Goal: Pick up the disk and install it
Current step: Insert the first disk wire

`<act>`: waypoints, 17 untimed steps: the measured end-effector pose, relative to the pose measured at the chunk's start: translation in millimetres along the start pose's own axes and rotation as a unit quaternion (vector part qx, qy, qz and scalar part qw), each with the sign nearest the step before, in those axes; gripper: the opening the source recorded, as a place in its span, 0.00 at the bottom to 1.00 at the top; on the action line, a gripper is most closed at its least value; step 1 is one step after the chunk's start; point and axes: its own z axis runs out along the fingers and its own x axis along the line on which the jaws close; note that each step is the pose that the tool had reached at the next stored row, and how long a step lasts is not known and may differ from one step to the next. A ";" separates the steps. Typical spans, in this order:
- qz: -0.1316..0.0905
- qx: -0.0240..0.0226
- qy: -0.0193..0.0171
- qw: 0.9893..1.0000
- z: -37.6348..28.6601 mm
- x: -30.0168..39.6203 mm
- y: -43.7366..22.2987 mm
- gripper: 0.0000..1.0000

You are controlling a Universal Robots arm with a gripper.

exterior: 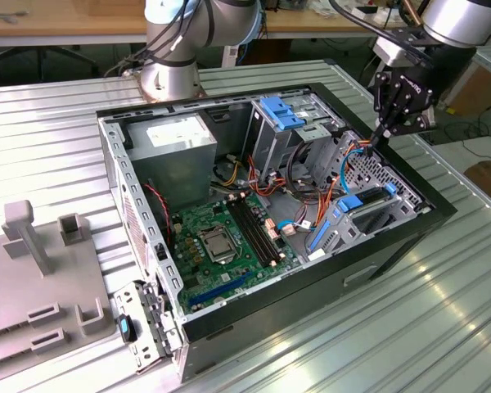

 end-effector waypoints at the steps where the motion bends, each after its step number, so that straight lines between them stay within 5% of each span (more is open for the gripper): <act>1: 0.005 0.002 0.000 1.000 -0.1 -0.1 0.0 0.11; 5: 0.023 0.010 -0.001 1.000 -0.1 -1.0 0.2 0.11; 7: 0.035 0.022 -0.002 0.999 -0.9 -2.8 0.4 0.11; 9: 0.043 0.029 -0.003 0.999 -2.2 -4.5 0.7 0.11; 13: 0.063 0.037 -0.003 0.997 -3.2 -5.7 0.8 0.11; 17: 0.090 0.039 -0.002 0.995 -3.2 -6.0 0.8 0.11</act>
